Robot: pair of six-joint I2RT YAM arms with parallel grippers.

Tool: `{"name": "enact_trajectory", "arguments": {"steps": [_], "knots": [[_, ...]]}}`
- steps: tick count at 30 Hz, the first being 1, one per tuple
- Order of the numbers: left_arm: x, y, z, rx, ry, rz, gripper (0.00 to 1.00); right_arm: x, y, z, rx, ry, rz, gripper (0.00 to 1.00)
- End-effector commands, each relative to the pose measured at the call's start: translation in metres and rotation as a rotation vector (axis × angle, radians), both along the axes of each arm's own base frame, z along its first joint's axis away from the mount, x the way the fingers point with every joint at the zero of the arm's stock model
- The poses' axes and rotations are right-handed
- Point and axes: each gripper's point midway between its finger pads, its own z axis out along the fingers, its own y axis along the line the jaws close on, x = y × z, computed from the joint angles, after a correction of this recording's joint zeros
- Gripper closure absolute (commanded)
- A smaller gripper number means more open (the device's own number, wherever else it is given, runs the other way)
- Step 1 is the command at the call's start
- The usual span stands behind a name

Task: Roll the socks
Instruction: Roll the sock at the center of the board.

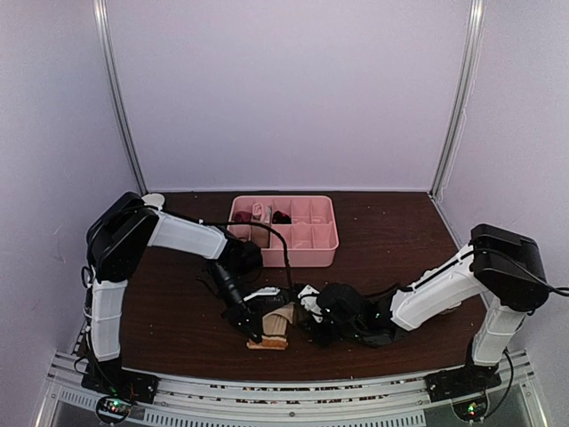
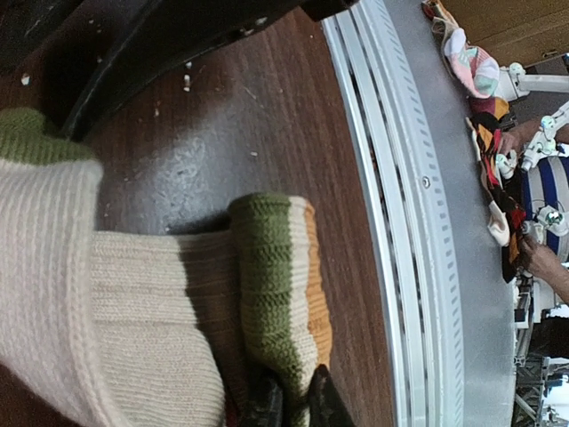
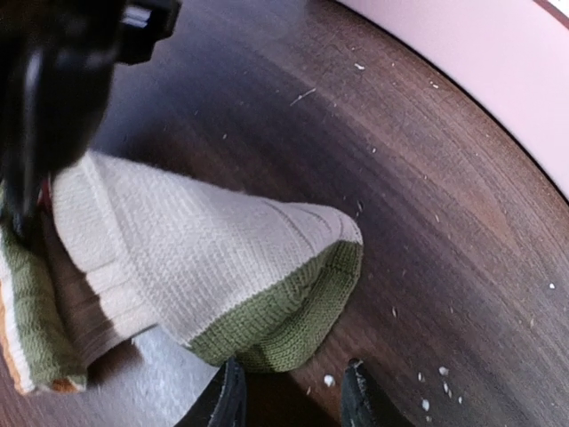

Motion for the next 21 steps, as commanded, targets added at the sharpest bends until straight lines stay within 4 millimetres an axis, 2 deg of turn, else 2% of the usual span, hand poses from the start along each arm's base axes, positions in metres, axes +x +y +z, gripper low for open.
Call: {"name": "enact_trajectory", "arguments": {"steps": [1,5,10,15,17,21], "knots": [[0.000,-0.002,-0.001,-0.013,-0.016,-0.020,0.92,0.016,0.013,-0.003,0.076,0.029,-0.059,0.64],[0.000,-0.002,-0.002,-0.012,-0.018,-0.021,0.91,0.036,0.028,0.026,0.270,0.032,-0.129,0.64],[0.000,-0.002,0.000,-0.016,-0.023,-0.027,0.91,0.052,0.031,0.052,0.462,0.058,-0.196,0.65],[0.000,-0.002,0.000,-0.015,-0.022,-0.027,0.91,0.062,0.033,0.065,0.608,0.109,-0.217,0.65],[0.000,-0.002,0.001,-0.019,-0.024,-0.029,0.91,0.061,0.026,0.063,0.613,0.128,-0.222,0.65],[-0.001,-0.002,0.002,-0.027,-0.024,-0.031,0.91,0.051,-0.010,0.060,0.627,0.135,-0.251,0.65]]}}
